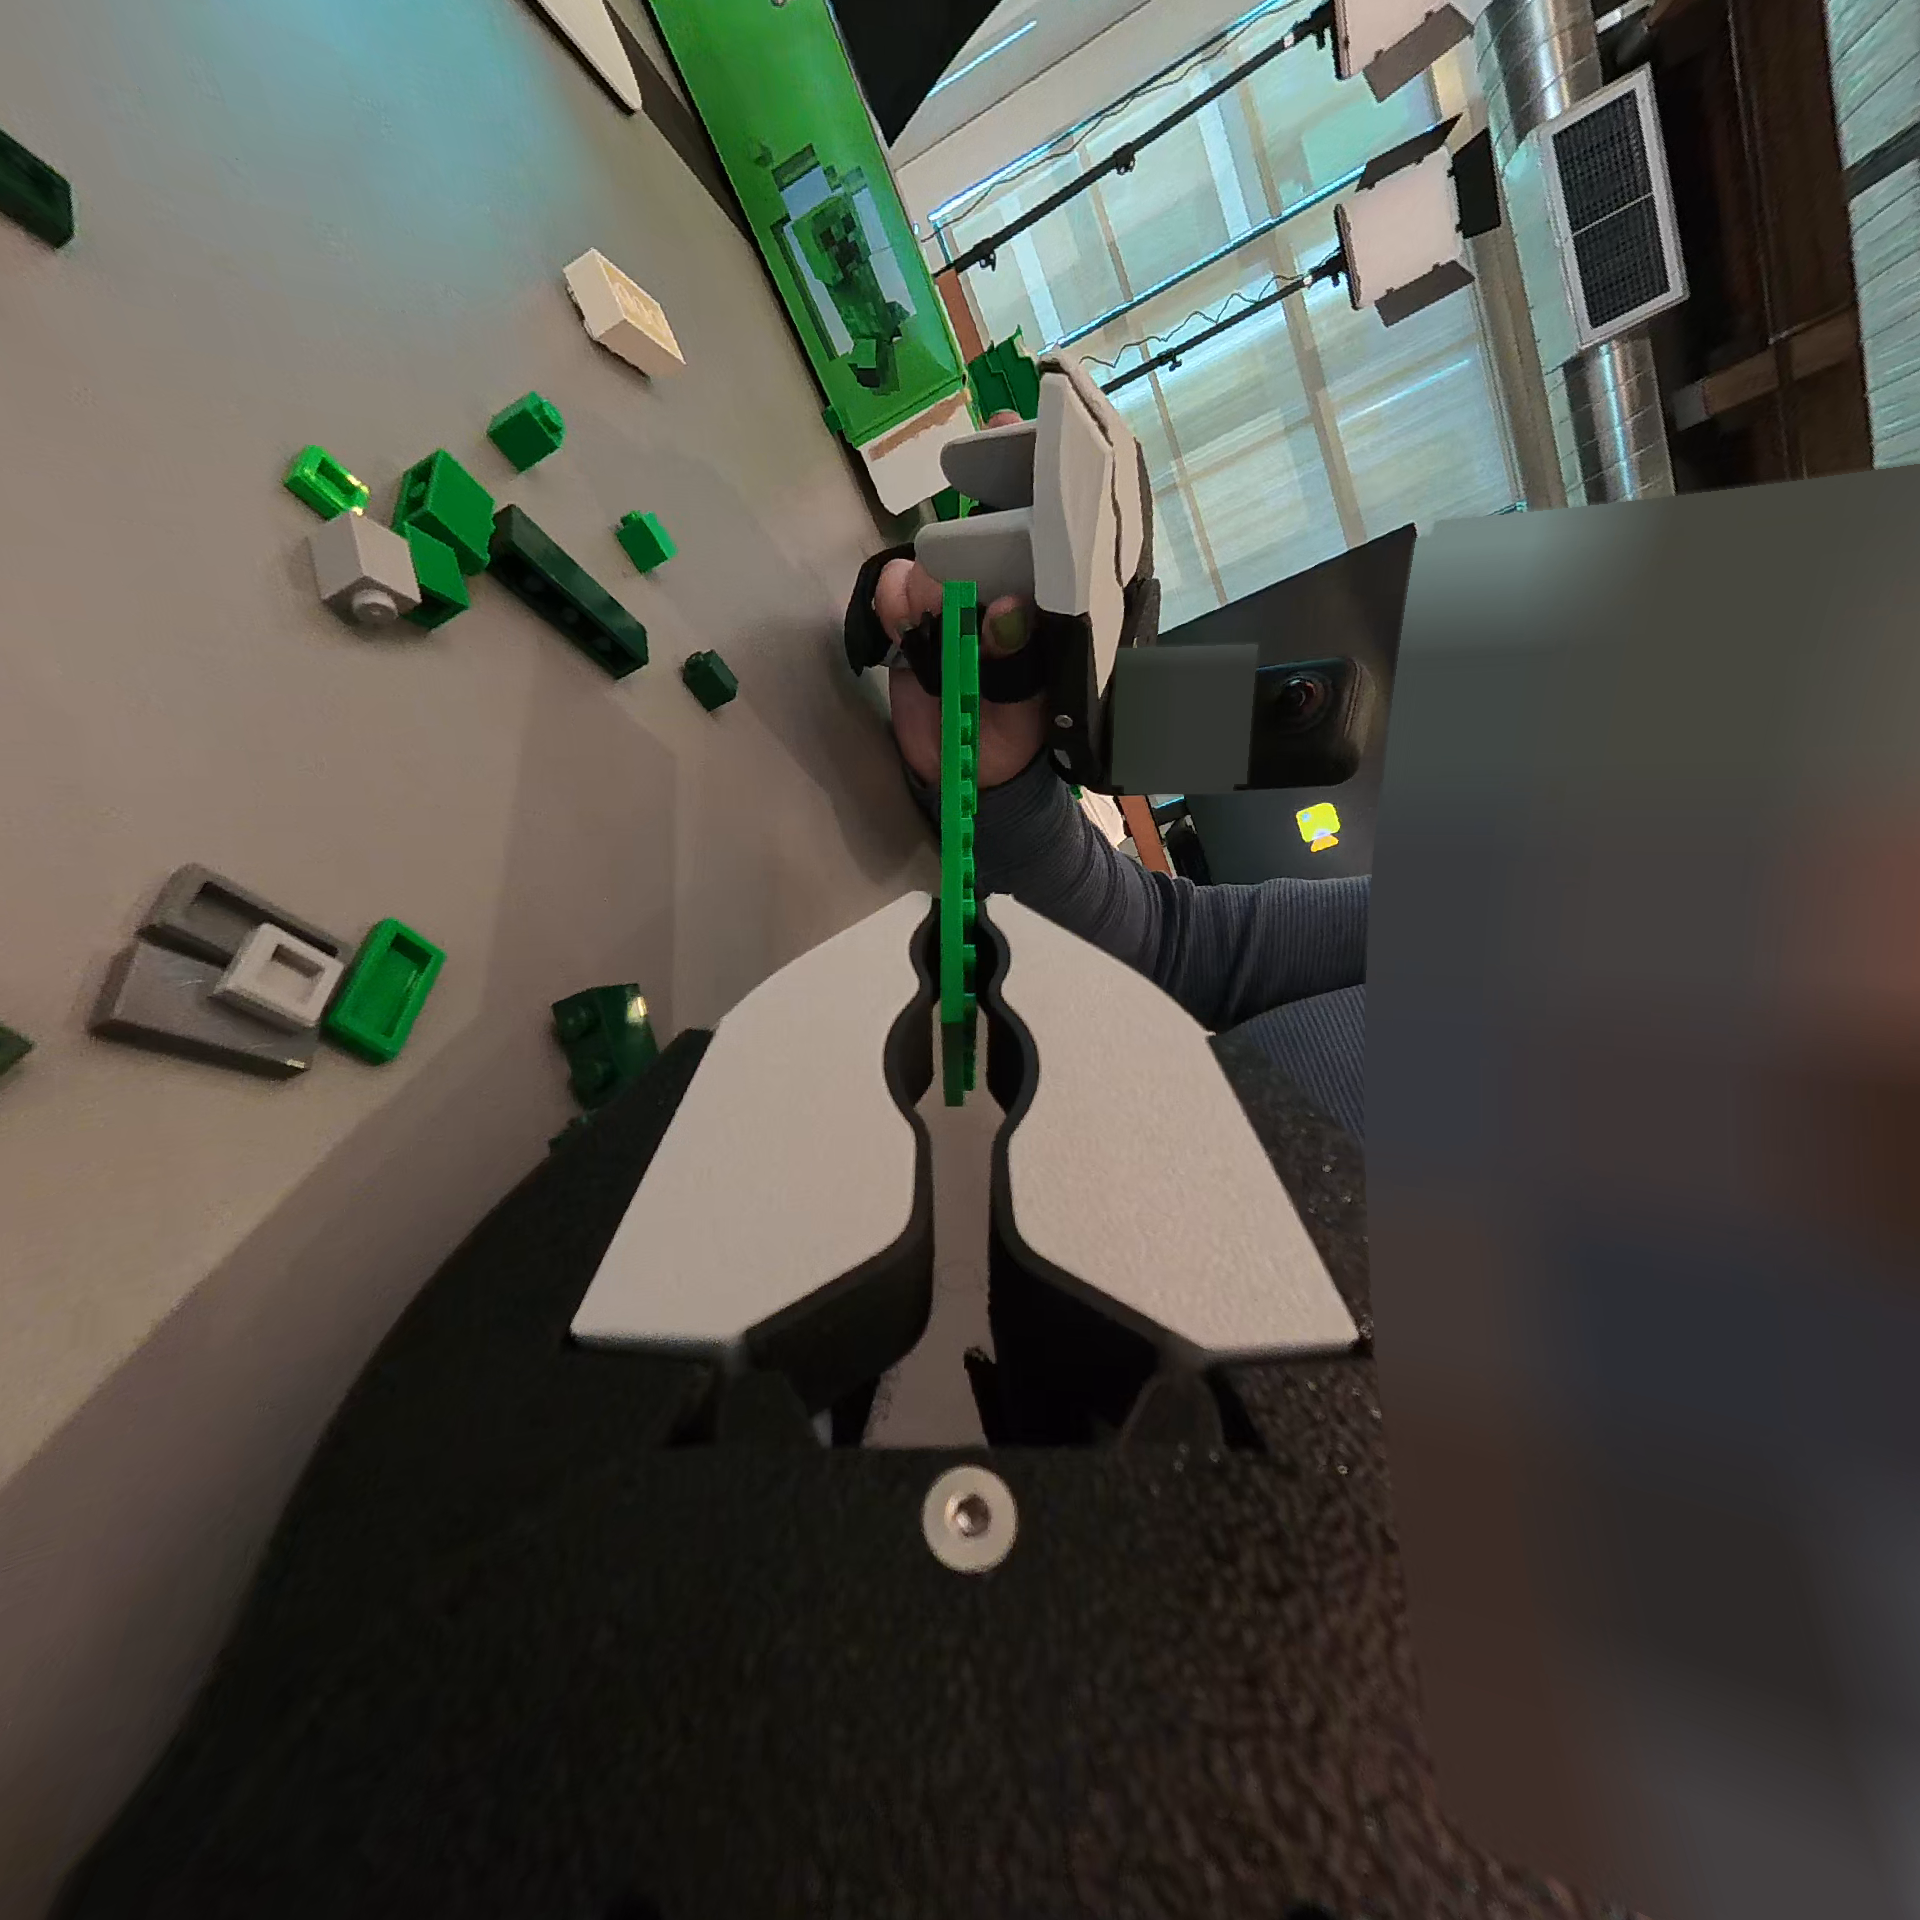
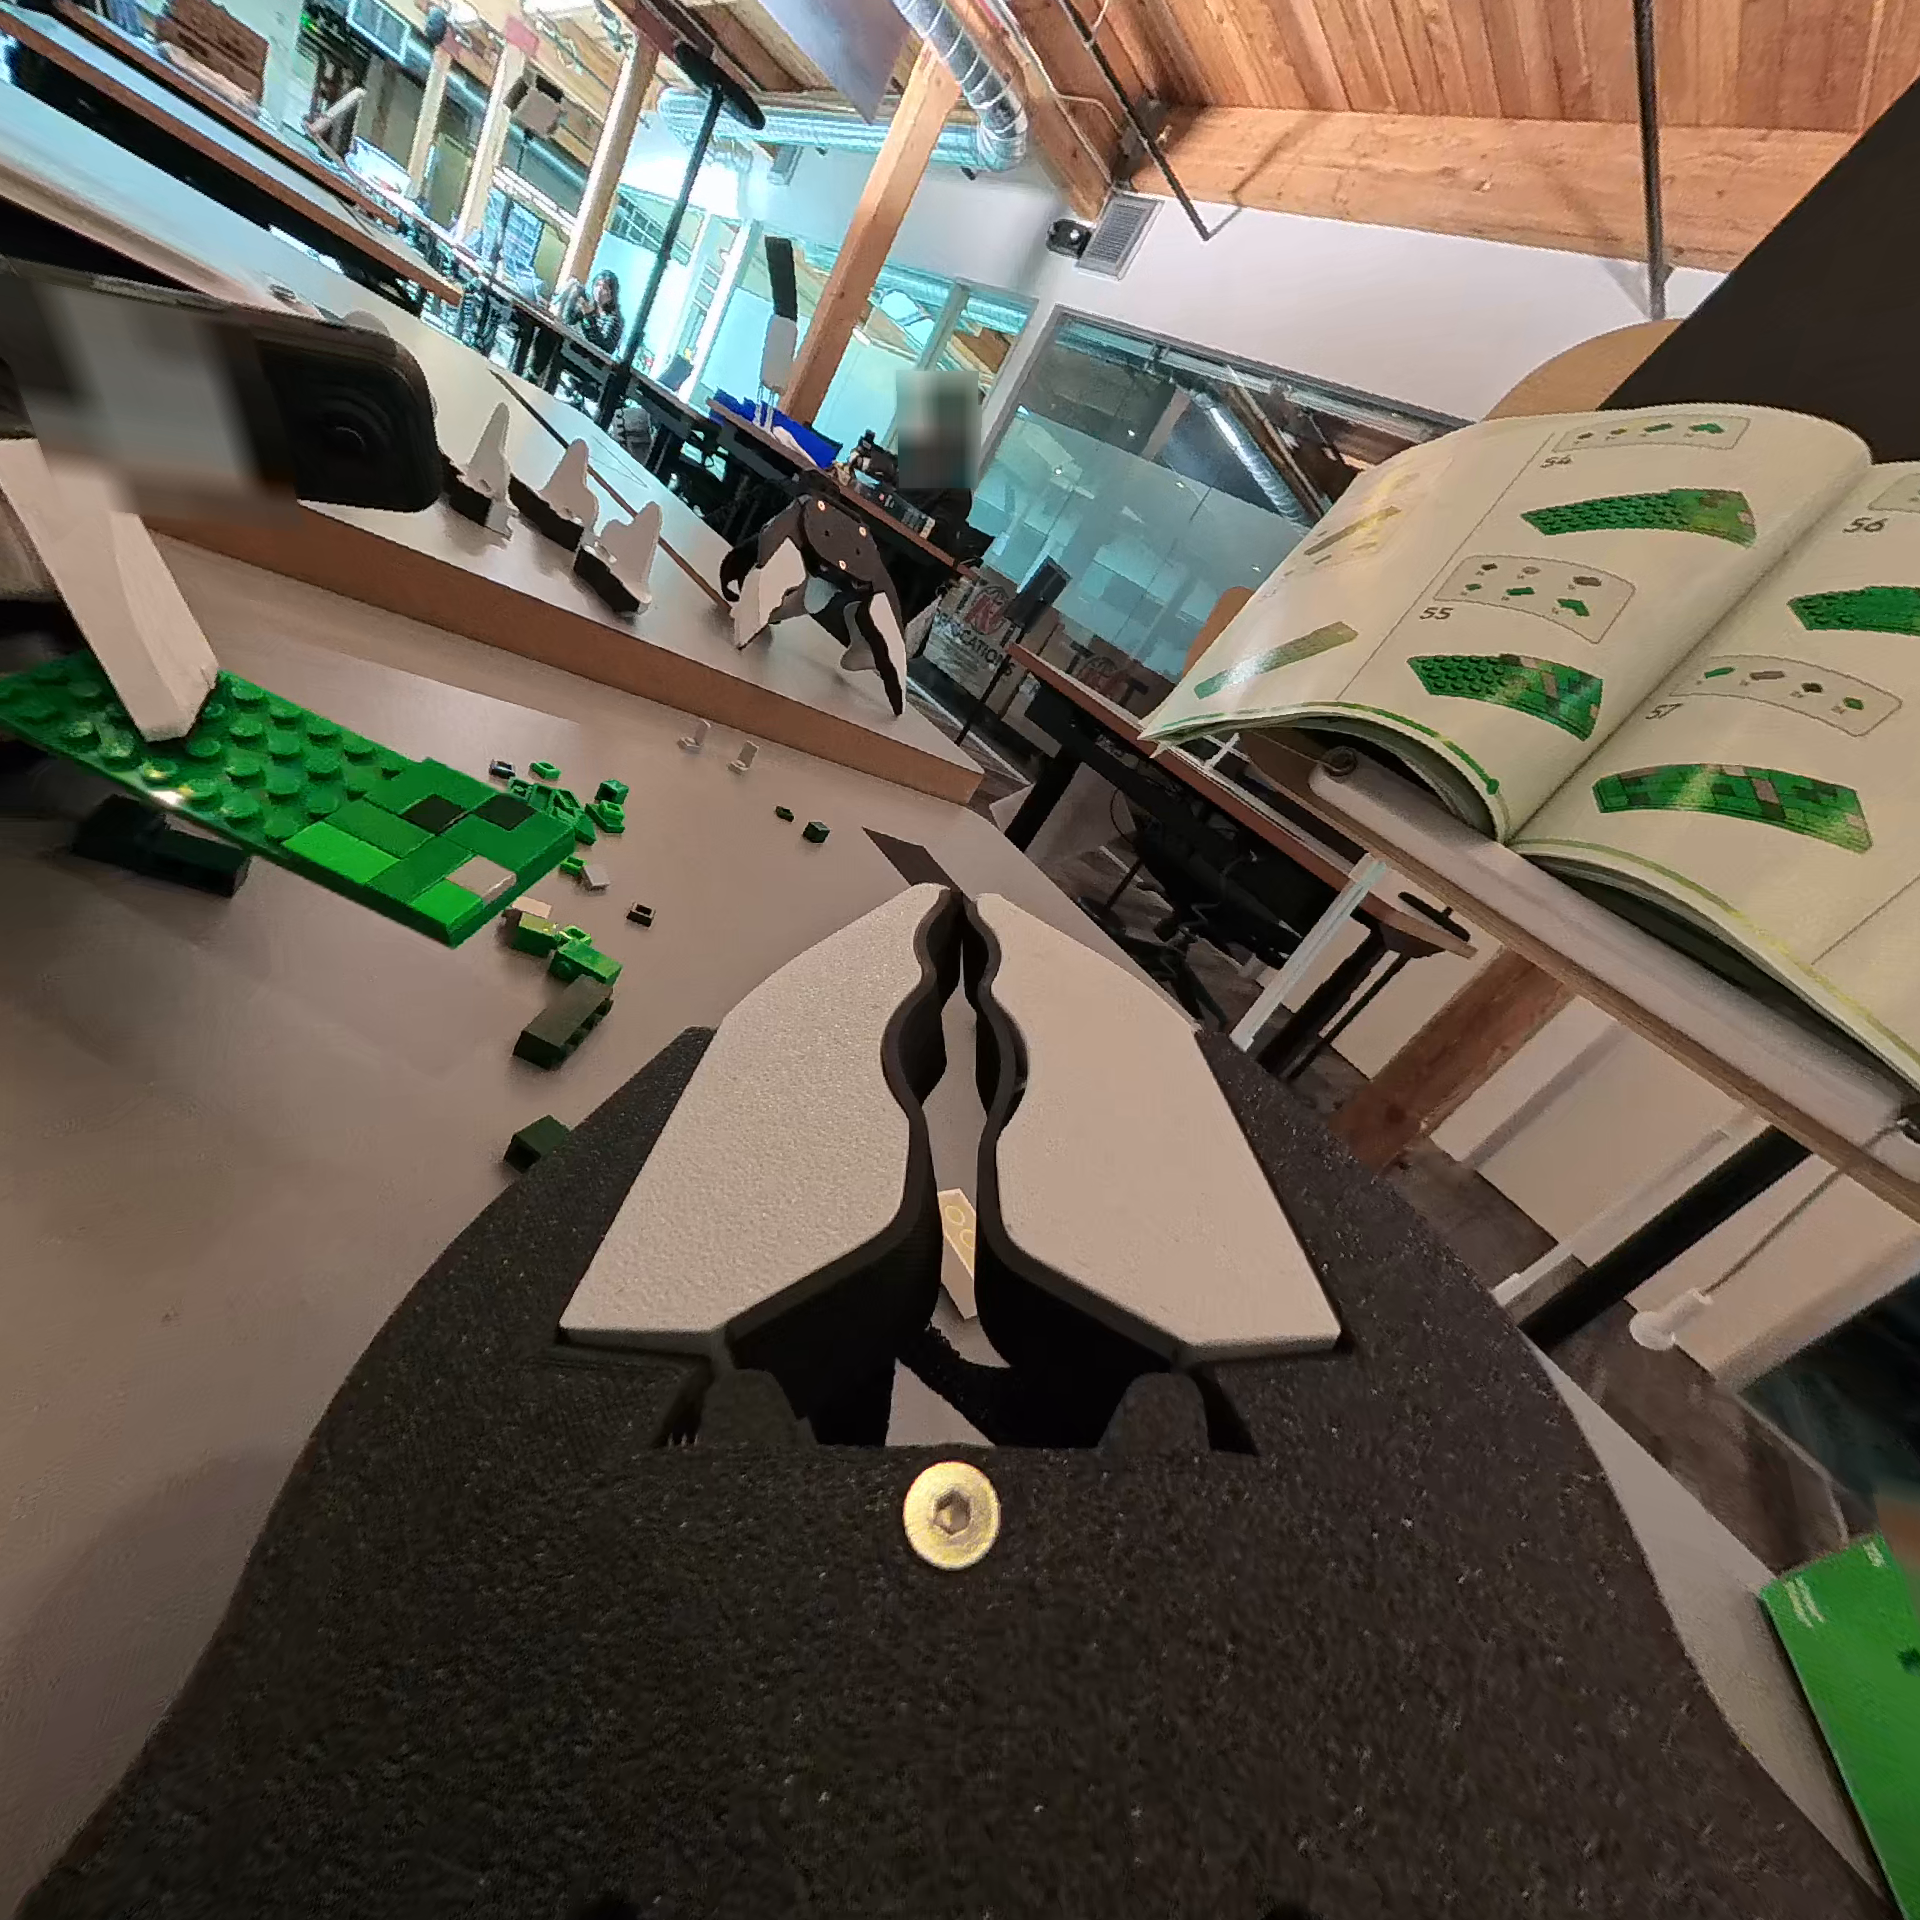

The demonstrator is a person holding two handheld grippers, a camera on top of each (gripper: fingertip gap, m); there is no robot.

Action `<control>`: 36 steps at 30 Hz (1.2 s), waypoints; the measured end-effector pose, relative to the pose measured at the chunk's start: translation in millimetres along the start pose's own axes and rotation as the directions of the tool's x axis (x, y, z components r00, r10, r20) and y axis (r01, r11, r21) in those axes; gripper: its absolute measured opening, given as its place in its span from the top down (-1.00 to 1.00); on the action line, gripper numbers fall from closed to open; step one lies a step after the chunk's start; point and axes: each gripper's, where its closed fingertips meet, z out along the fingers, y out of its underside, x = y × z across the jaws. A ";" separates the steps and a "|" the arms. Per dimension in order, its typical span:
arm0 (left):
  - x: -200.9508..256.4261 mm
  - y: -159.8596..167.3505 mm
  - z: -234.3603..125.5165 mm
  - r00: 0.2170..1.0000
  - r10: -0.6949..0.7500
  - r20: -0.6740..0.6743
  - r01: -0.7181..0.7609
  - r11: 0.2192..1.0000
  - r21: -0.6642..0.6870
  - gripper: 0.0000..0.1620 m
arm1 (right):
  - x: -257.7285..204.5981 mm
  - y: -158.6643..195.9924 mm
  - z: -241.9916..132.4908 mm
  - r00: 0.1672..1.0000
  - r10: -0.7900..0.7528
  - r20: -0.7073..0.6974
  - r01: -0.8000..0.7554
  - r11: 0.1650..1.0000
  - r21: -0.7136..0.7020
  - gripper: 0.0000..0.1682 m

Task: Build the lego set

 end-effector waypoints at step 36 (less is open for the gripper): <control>1.3 -0.6 -0.6 1.000 -0.010 -0.017 0.010 1.000 0.004 0.95 | -1.2 0.9 0.6 1.000 0.001 0.008 -0.001 1.000 0.001 1.00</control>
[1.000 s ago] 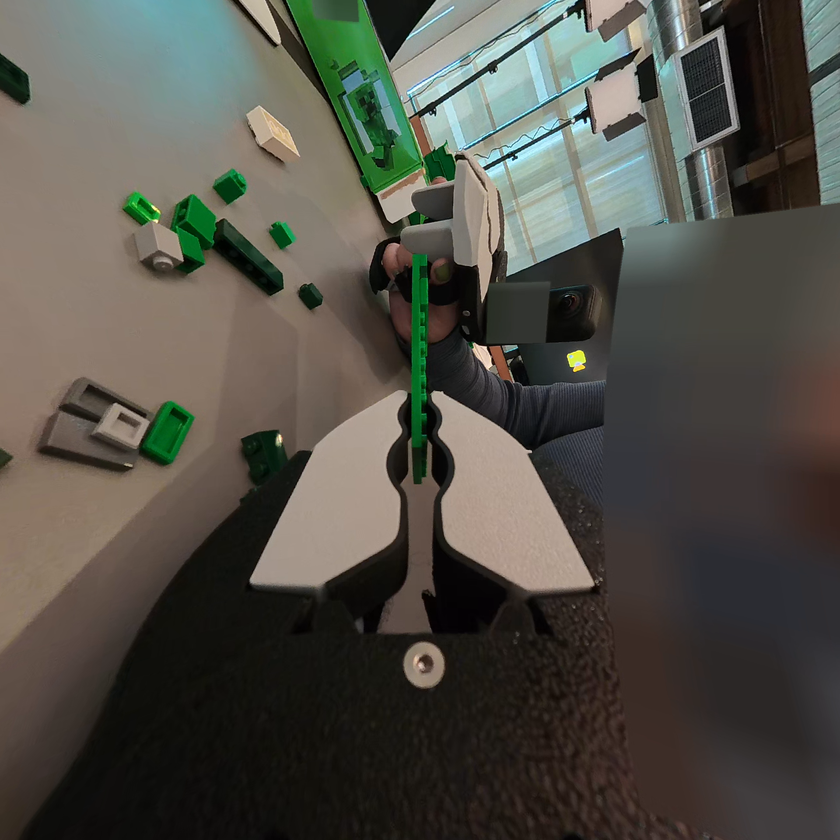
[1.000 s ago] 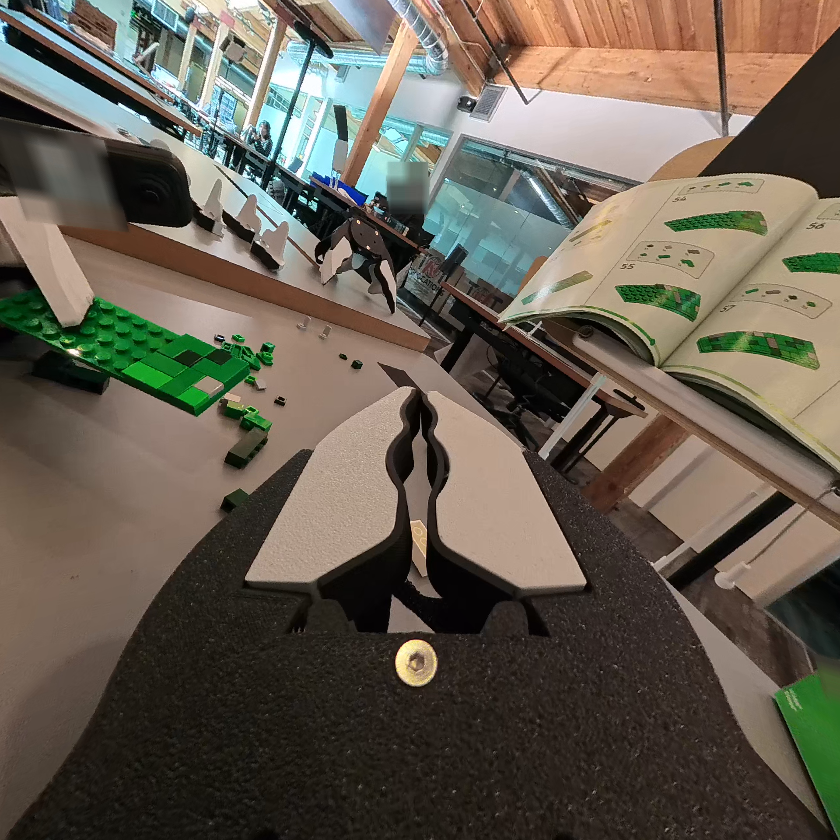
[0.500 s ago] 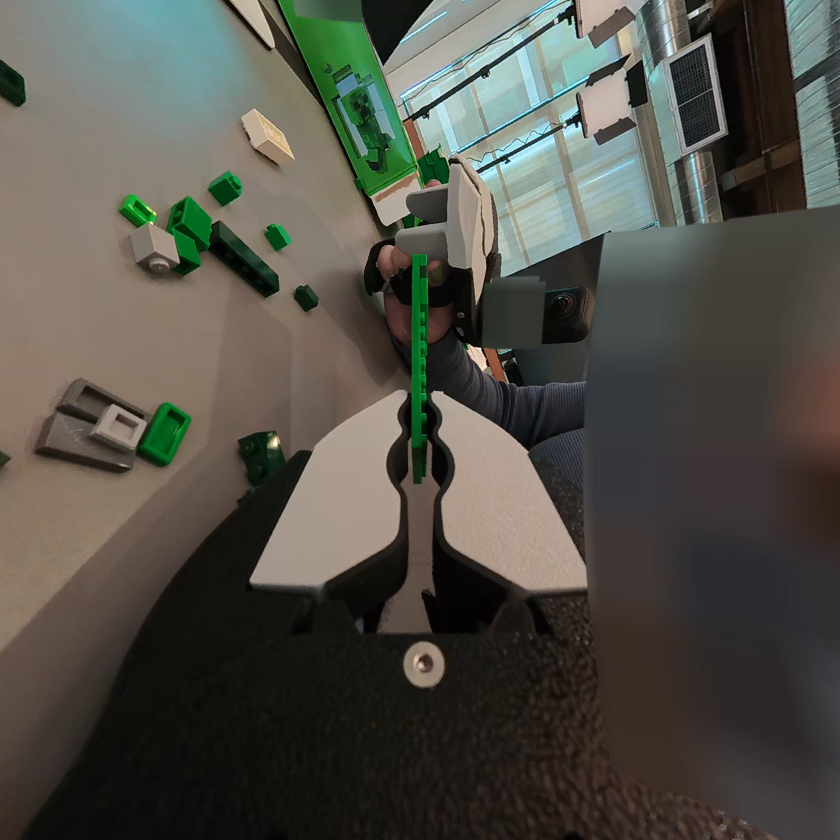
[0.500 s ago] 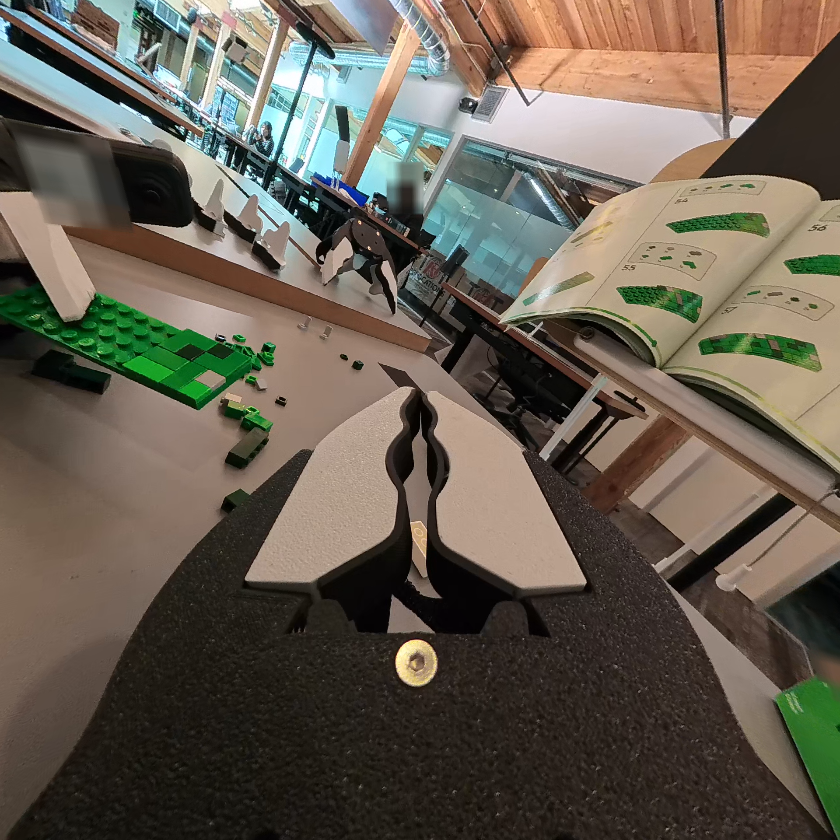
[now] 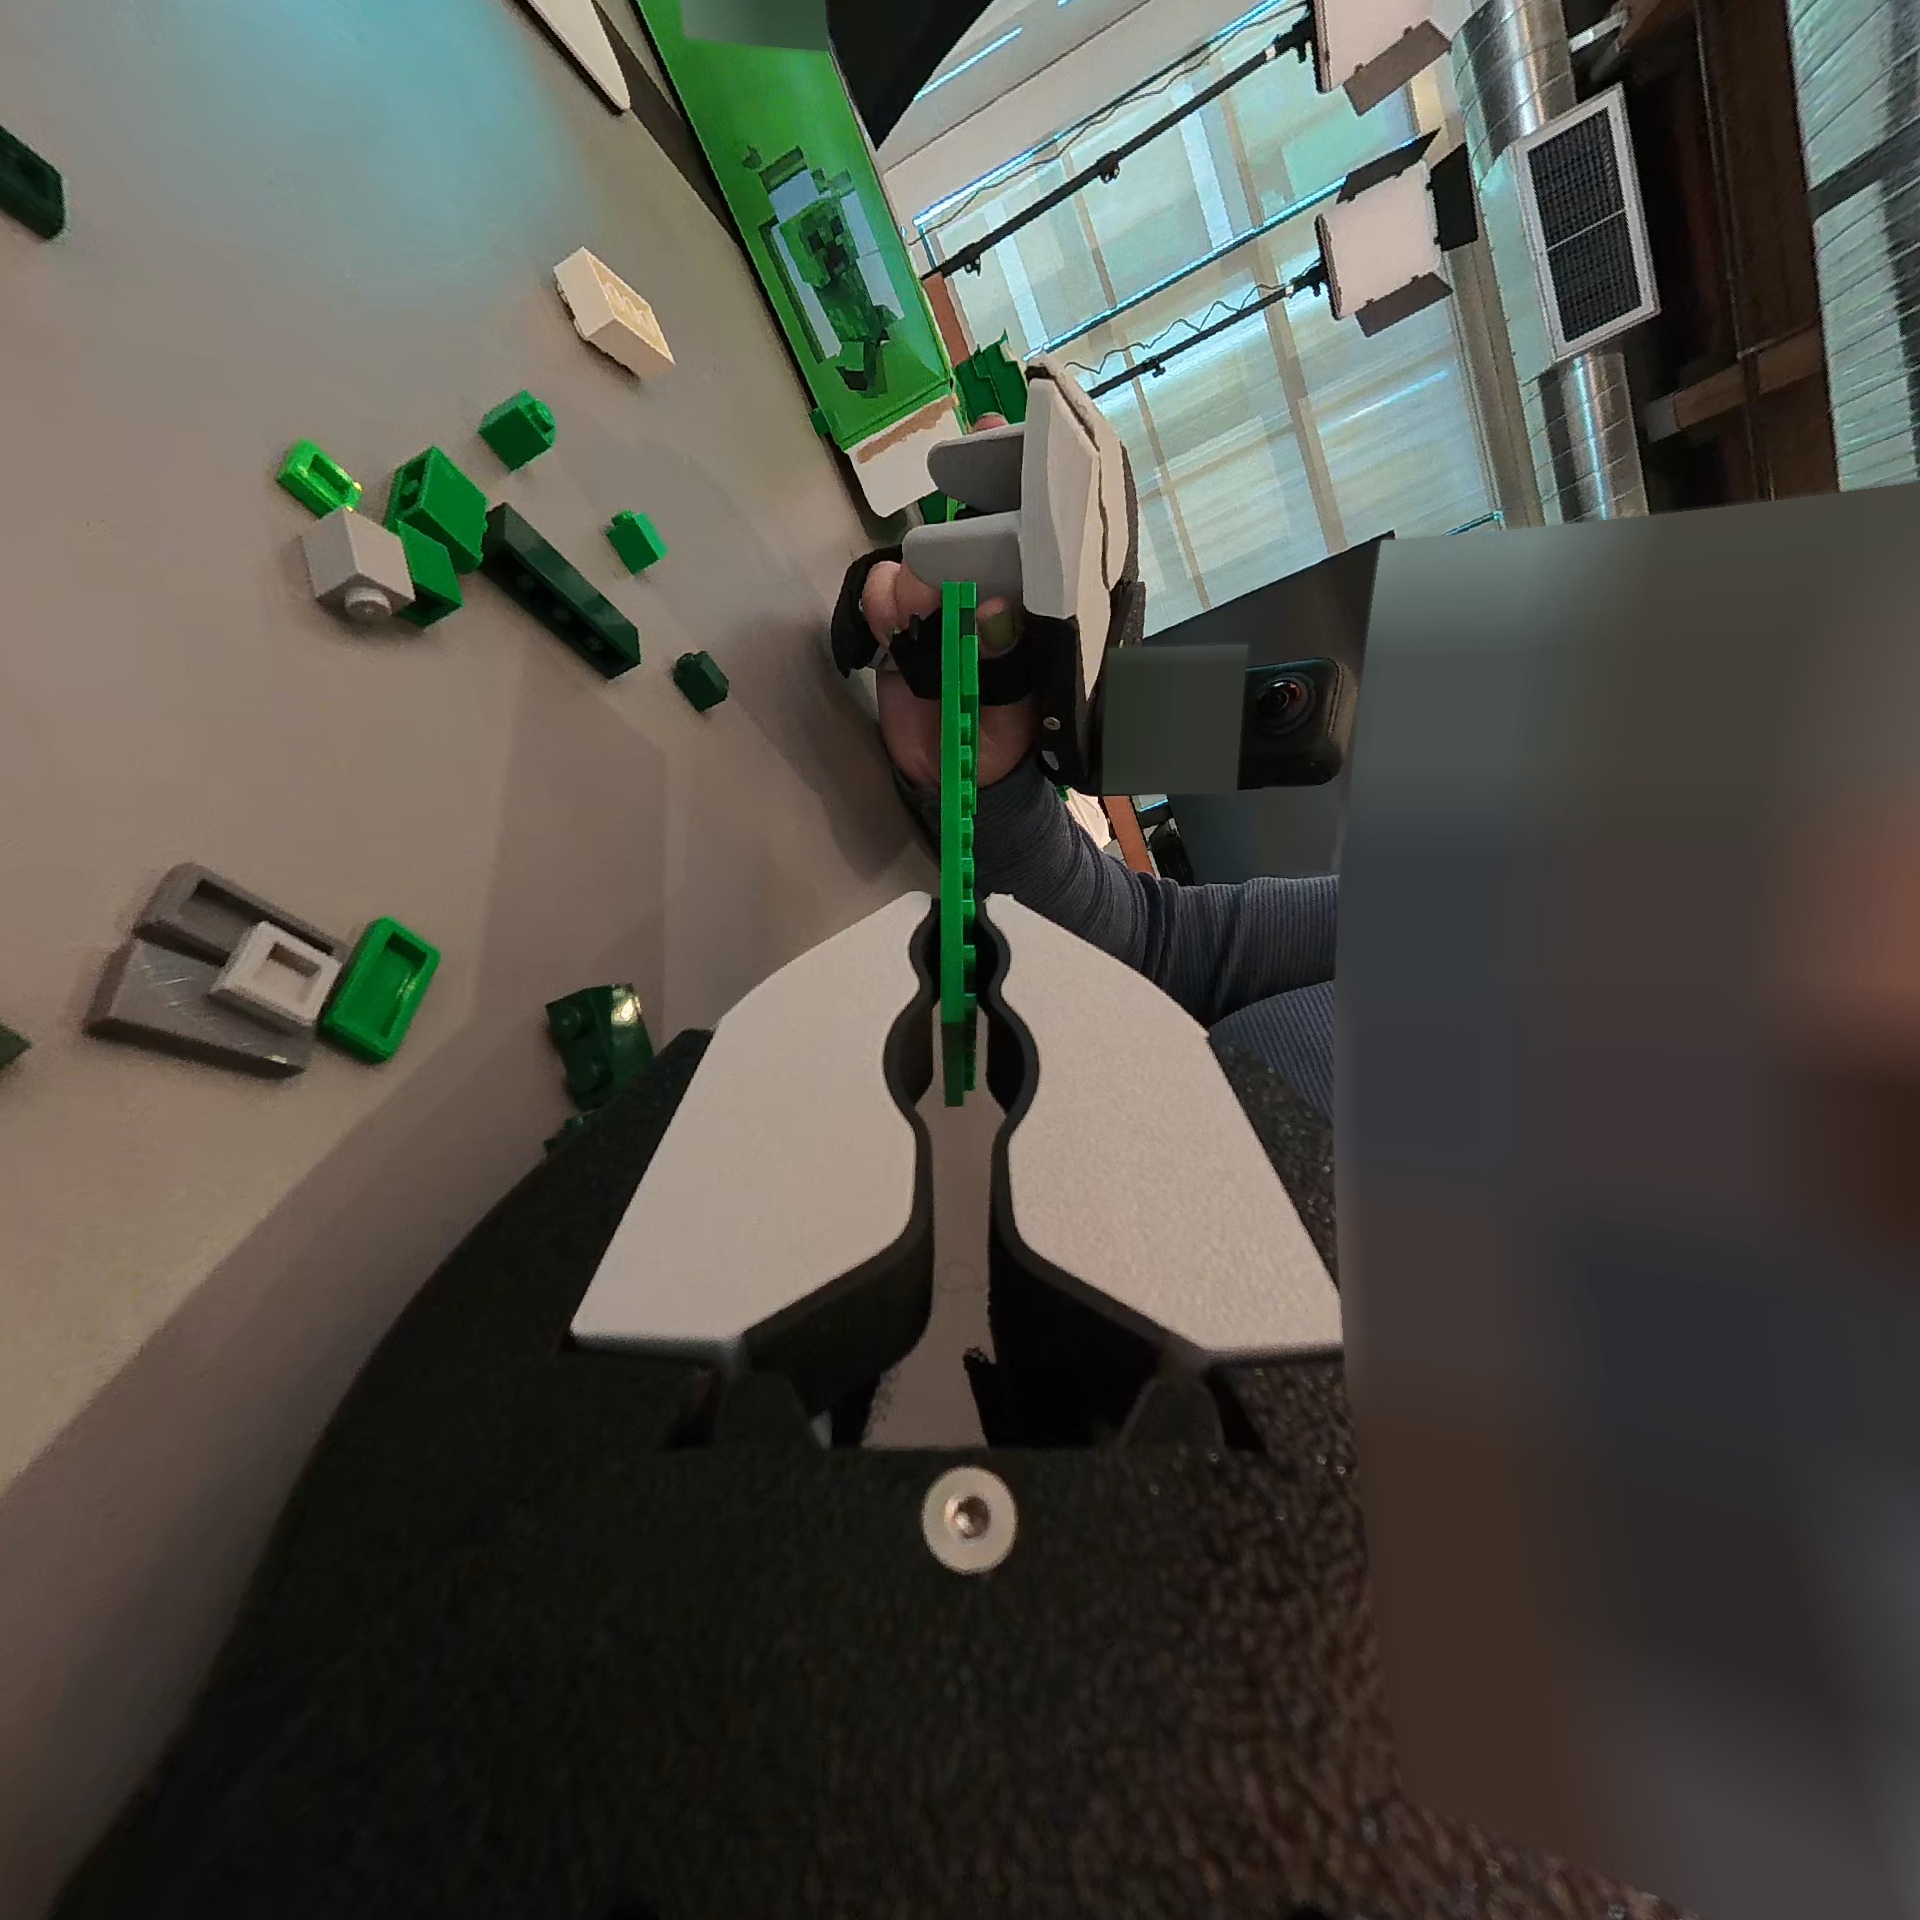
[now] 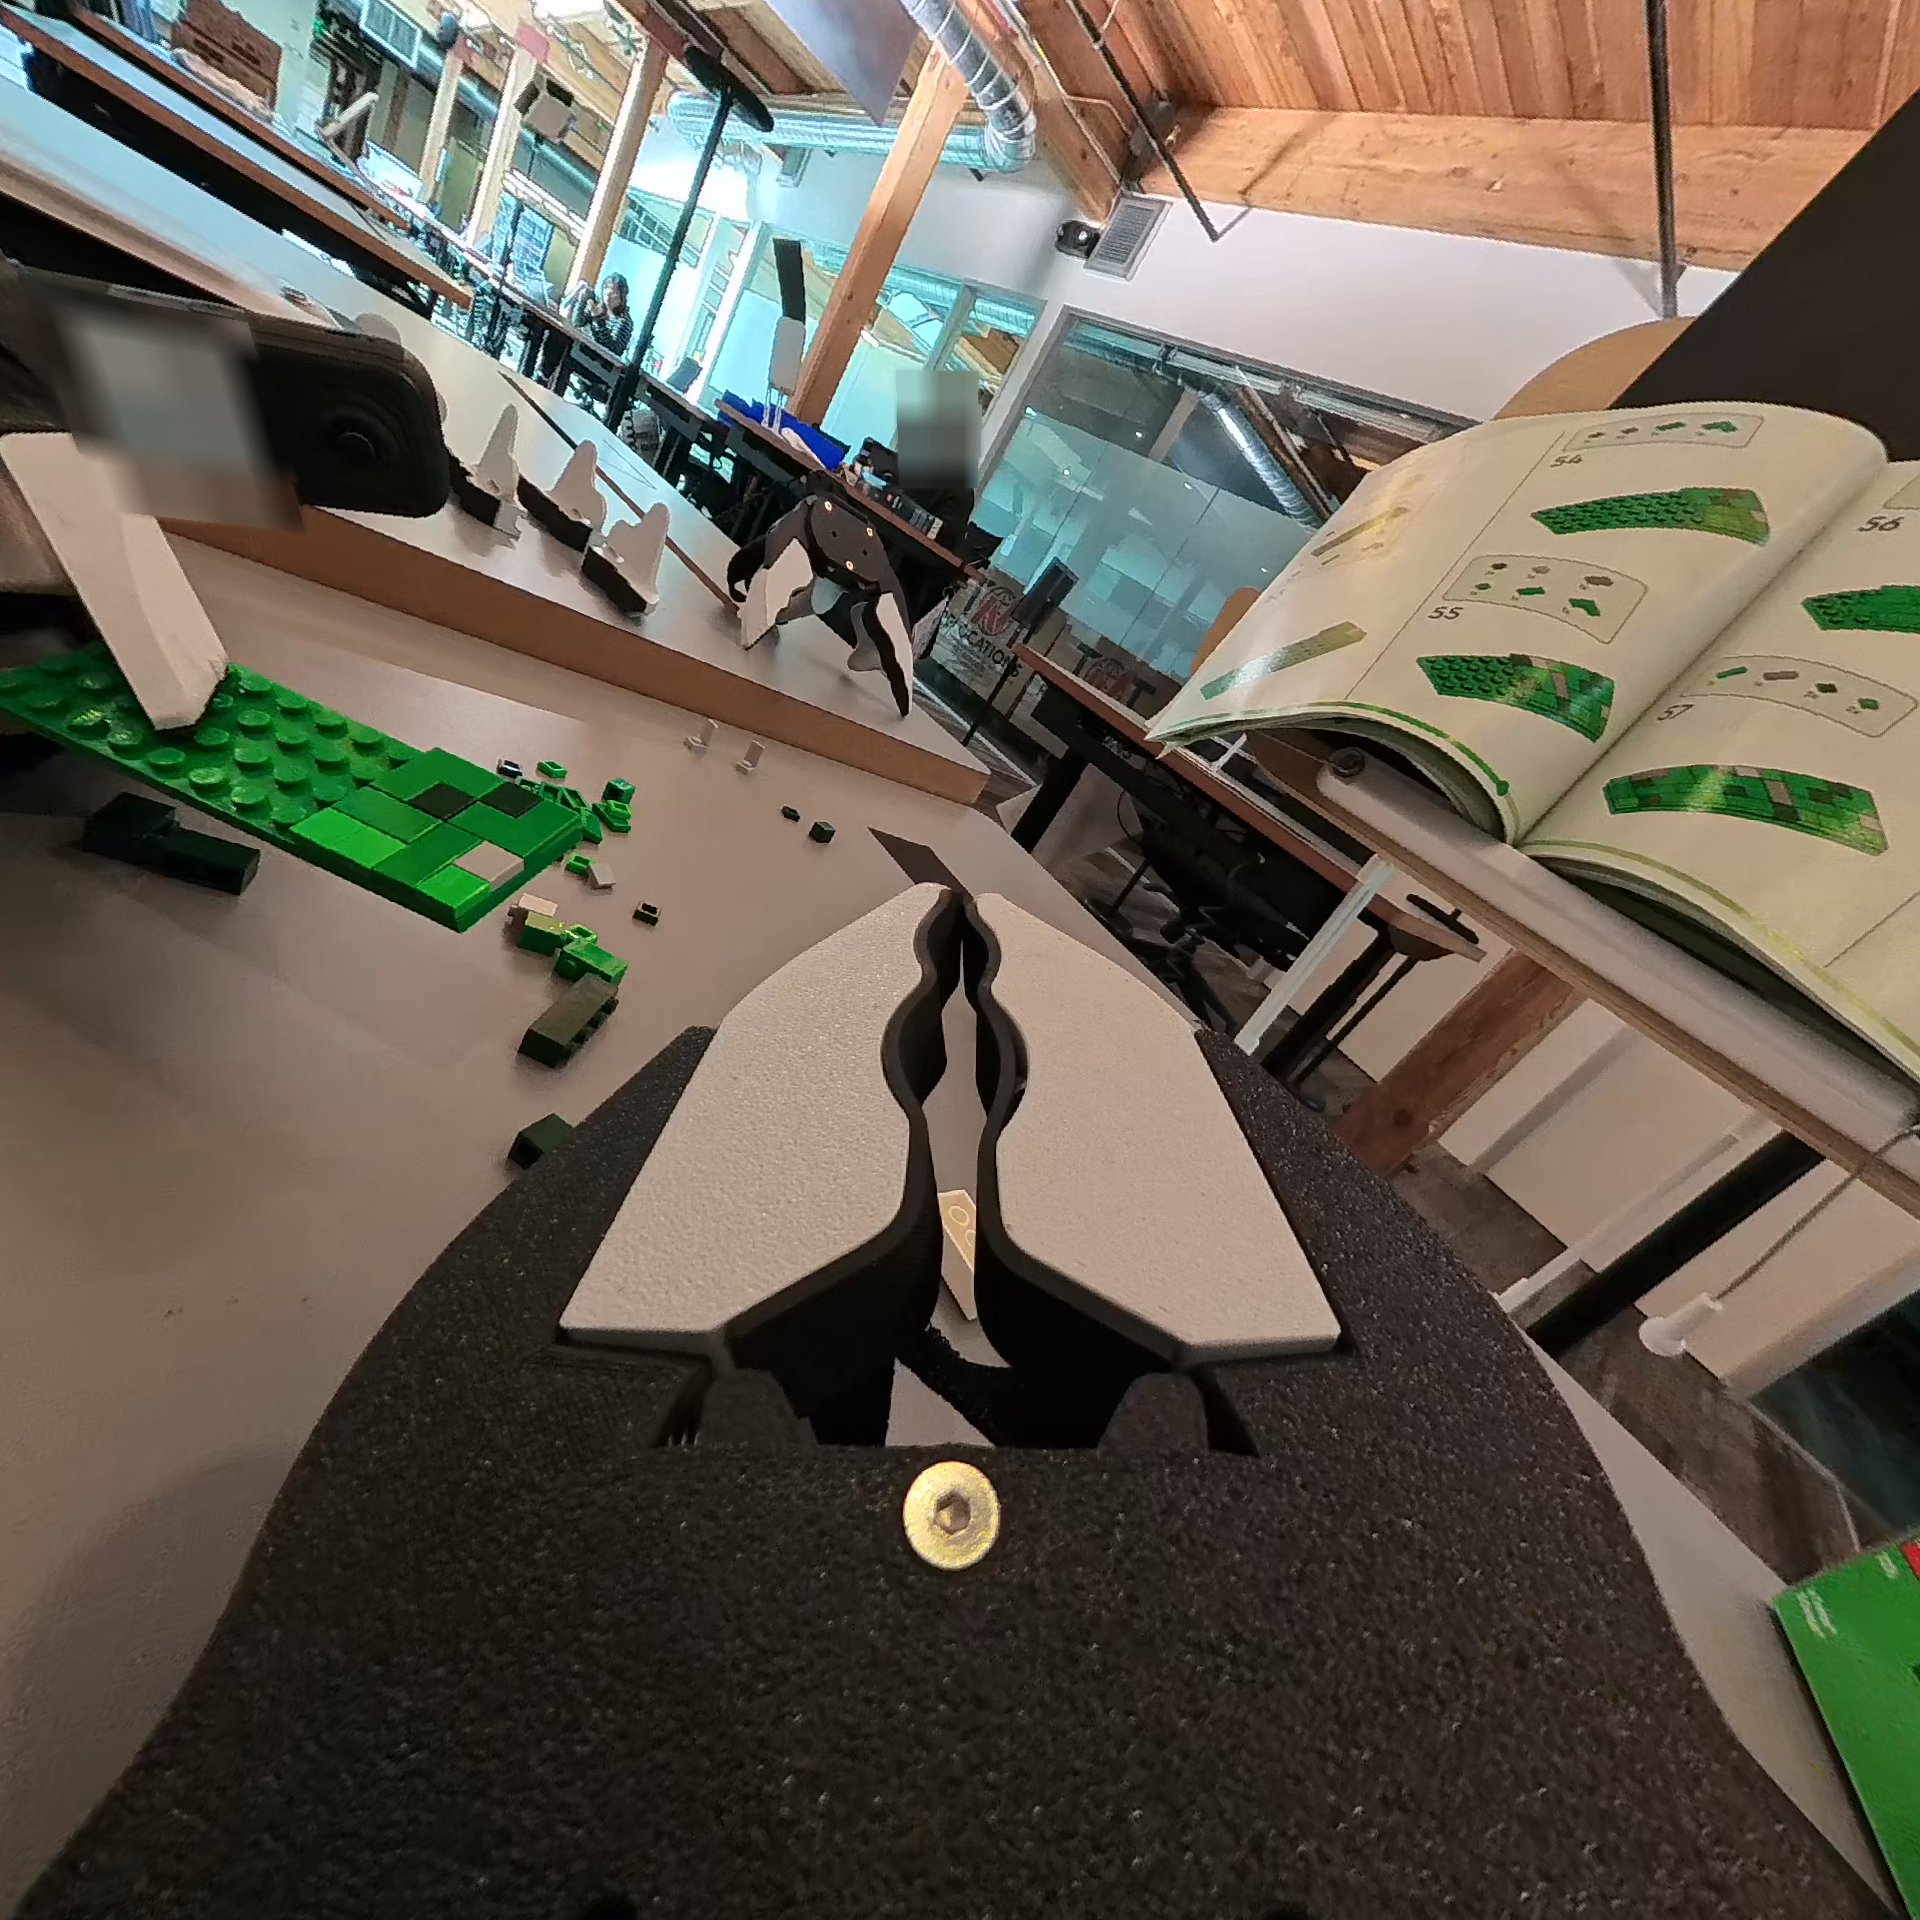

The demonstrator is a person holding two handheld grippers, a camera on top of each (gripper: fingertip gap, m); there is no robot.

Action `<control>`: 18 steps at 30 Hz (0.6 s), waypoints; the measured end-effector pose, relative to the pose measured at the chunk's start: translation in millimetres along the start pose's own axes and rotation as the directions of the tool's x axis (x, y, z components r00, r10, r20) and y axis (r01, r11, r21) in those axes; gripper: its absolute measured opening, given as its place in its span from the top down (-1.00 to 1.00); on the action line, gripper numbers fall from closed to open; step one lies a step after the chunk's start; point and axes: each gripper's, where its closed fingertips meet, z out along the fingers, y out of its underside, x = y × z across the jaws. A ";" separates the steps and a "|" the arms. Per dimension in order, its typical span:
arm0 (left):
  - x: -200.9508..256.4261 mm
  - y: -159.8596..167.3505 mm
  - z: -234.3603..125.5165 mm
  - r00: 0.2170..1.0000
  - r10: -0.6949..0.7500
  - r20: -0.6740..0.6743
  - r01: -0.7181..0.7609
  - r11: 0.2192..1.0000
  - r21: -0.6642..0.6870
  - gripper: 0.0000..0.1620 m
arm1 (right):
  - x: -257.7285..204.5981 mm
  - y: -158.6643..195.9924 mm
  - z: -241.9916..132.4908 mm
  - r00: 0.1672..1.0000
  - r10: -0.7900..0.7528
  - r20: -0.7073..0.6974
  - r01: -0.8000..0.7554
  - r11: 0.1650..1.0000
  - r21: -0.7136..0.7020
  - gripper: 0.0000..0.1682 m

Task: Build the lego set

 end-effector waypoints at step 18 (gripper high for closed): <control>-1.9 2.5 2.0 1.000 0.002 0.019 -0.002 1.000 -0.020 0.95 | -2.6 0.1 0.5 1.000 0.005 0.017 -0.005 1.000 0.002 1.00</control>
